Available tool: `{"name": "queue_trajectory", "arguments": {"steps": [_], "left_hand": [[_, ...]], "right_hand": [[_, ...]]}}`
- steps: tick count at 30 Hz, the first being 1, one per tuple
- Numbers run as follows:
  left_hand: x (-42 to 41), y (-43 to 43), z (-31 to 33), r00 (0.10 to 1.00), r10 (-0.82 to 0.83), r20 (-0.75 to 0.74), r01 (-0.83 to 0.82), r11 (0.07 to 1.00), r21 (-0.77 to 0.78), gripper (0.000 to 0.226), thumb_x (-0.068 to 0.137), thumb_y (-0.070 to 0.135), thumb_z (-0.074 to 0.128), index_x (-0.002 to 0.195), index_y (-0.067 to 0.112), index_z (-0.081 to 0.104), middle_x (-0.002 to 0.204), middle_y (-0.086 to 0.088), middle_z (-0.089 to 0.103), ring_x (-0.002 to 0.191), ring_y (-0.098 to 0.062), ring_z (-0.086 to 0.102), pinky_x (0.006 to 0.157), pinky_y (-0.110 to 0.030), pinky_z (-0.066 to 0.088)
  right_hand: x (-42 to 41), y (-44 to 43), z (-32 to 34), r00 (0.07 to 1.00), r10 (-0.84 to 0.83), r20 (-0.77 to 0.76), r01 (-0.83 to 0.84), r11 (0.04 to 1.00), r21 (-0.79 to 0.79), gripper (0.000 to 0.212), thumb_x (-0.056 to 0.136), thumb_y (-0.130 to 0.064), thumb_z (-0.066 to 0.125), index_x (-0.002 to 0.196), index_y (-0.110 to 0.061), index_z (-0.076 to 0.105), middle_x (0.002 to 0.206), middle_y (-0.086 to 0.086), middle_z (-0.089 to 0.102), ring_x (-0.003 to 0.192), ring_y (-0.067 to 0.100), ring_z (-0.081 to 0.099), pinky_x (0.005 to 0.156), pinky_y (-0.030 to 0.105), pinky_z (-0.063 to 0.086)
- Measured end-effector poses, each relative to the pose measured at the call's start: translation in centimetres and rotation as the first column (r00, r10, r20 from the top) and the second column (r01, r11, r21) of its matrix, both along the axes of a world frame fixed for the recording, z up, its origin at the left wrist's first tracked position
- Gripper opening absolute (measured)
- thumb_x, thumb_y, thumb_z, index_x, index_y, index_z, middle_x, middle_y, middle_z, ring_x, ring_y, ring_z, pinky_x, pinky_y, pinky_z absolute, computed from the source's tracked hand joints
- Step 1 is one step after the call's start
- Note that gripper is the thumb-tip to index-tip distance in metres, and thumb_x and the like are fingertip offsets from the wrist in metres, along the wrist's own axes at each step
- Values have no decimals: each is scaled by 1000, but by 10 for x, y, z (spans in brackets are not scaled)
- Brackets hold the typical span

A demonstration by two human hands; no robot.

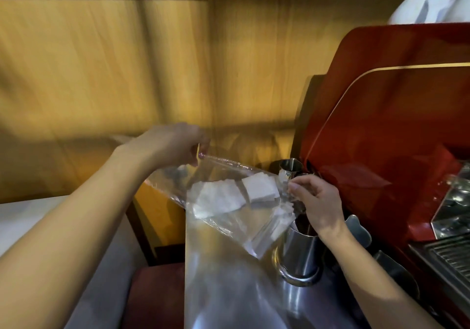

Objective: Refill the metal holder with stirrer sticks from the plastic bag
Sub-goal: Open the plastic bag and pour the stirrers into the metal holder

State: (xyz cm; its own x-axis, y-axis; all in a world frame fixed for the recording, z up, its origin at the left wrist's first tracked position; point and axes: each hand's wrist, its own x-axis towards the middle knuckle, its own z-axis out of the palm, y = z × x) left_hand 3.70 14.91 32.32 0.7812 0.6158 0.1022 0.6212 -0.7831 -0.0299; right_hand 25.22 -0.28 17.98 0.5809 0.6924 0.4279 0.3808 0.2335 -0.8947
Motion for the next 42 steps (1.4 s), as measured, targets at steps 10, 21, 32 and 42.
{"name": "queue_trajectory", "arguments": {"steps": [10, 21, 32, 42], "left_hand": [[1, 0, -70, 994, -47, -103, 19, 966, -257, 13, 84, 19, 64, 95, 24, 58, 78, 12, 52, 77, -13, 54, 62, -25, 39], [-9, 6, -89, 999, 3, 40, 9, 954, -300, 13, 87, 18, 60, 84, 20, 48, 75, 7, 57, 73, -18, 54, 66, -33, 43], [-37, 19, -71, 992, 99, 80, -79, 970, -231, 21, 81, 12, 66, 72, 31, 67, 83, 7, 71, 83, -16, 65, 77, -38, 54], [-53, 22, -62, 965, 179, 193, -142, 971, -190, 32, 77, 9, 69, 59, 33, 59, 66, 1, 69, 72, -23, 62, 69, -35, 52]], "right_hand": [[1, 9, 0, 966, 220, 139, -195, 966, -171, 32, 79, -3, 67, 69, -34, 67, 68, -19, 69, 66, -1, 61, 63, 13, 49], [19, 0, -21, 977, 111, 180, -58, 959, -276, 20, 78, -14, 69, 65, -28, 66, 64, -6, 65, 58, -5, 55, 56, 6, 39], [13, 12, -1, 994, 88, 69, -73, 978, -197, 10, 87, -13, 60, 79, -15, 66, 64, -2, 69, 65, 13, 67, 61, 28, 55], [12, 25, 25, 962, 184, 201, -146, 971, -191, 12, 85, -17, 63, 74, -23, 65, 68, -4, 71, 66, 7, 67, 63, 18, 52]]}}
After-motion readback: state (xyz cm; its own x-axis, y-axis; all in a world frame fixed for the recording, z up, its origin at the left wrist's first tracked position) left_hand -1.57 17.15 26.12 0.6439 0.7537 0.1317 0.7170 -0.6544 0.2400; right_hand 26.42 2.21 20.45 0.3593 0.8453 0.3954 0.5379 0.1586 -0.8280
